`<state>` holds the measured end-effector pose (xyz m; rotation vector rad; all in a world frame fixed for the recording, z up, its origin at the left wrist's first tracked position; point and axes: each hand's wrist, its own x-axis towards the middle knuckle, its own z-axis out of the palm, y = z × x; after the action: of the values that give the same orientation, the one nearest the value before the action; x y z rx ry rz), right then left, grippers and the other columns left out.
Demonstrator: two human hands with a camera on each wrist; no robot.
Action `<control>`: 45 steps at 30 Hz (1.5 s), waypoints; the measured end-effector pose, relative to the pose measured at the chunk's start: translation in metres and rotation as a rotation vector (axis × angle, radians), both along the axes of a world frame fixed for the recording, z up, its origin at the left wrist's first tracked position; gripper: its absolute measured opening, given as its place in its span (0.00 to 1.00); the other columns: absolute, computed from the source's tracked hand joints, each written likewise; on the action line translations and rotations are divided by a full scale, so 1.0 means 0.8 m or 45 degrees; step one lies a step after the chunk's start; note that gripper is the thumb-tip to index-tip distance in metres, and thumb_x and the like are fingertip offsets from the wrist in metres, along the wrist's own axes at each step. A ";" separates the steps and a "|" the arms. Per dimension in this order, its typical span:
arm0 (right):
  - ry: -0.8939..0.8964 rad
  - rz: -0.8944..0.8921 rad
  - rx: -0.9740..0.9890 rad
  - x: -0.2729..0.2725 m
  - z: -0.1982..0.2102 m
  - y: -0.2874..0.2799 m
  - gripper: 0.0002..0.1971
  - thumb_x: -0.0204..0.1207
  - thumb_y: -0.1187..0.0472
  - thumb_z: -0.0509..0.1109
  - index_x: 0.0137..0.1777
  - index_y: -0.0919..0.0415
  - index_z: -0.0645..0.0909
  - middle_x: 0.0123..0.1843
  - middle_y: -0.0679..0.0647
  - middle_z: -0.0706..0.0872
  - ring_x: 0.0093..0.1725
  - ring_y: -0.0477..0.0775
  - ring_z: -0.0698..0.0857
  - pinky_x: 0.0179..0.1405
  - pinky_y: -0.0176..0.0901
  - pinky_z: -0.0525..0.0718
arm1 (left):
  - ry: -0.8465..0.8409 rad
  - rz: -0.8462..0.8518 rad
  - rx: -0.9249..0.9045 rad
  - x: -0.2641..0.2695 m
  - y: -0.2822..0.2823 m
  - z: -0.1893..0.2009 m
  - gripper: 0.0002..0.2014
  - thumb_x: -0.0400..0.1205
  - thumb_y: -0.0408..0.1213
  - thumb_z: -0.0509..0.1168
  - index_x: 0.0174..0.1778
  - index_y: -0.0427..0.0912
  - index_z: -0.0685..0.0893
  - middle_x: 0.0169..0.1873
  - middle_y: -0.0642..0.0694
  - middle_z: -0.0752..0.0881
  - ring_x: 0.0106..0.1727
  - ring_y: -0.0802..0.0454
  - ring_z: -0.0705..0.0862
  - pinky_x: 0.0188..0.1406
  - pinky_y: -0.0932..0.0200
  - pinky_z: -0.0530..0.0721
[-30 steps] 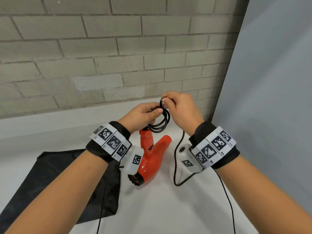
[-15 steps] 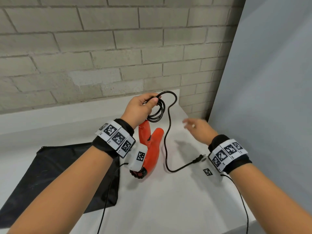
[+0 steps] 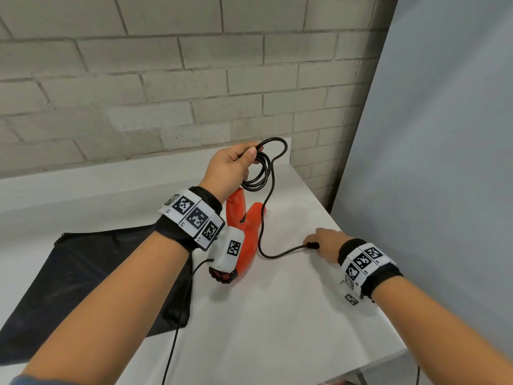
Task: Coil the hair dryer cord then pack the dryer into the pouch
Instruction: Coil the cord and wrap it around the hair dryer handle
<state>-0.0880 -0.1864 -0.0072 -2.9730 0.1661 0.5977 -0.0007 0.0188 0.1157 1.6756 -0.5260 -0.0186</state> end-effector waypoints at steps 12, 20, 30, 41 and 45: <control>-0.434 -0.317 1.529 -0.018 0.067 0.049 0.12 0.83 0.64 0.52 0.43 0.49 0.73 0.41 0.41 0.85 0.46 0.42 0.82 0.43 0.41 0.69 | 0.012 0.012 -0.068 0.011 0.007 -0.002 0.14 0.84 0.34 0.54 0.60 0.35 0.80 0.34 0.48 0.80 0.17 0.64 0.70 0.23 0.73 0.71; -0.953 -0.185 2.129 -0.006 0.122 0.109 0.11 0.74 0.75 0.65 0.43 0.57 0.80 0.42 0.50 0.84 0.40 0.44 0.86 0.44 0.34 0.86 | 0.001 -0.028 -0.047 0.005 0.009 -0.001 0.13 0.84 0.36 0.54 0.58 0.38 0.82 0.33 0.50 0.80 0.20 0.64 0.70 0.28 0.66 0.72; -1.496 -0.408 1.590 0.029 0.130 0.150 0.13 0.67 0.69 0.75 0.39 0.48 0.81 0.43 0.47 0.87 0.44 0.40 0.83 0.53 0.37 0.79 | -0.043 -0.146 0.003 0.002 0.021 0.003 0.11 0.84 0.38 0.54 0.54 0.49 0.82 0.42 0.54 0.84 0.42 0.60 0.80 0.33 0.70 0.78; -1.622 -0.607 1.324 0.070 0.112 0.165 0.19 0.67 0.73 0.69 0.40 0.49 0.64 0.45 0.60 0.76 0.42 0.54 0.77 0.37 0.35 0.77 | -0.026 -0.344 -0.063 -0.003 0.021 0.002 0.13 0.83 0.33 0.55 0.60 0.44 0.80 0.43 0.51 0.85 0.40 0.68 0.82 0.47 0.75 0.78; -1.441 -0.525 1.231 0.072 0.116 0.158 0.15 0.71 0.76 0.60 0.53 0.59 0.71 0.45 0.53 0.80 0.42 0.46 0.80 0.38 0.26 0.78 | 0.018 -0.352 -0.115 -0.004 0.020 0.000 0.13 0.83 0.30 0.55 0.59 0.48 0.78 0.35 0.48 0.80 0.20 0.65 0.72 0.26 0.75 0.73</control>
<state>-0.0308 -0.0600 0.0856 -1.8334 0.2597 -0.8235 -0.0042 0.0344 0.1160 1.5037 -0.7340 -0.2056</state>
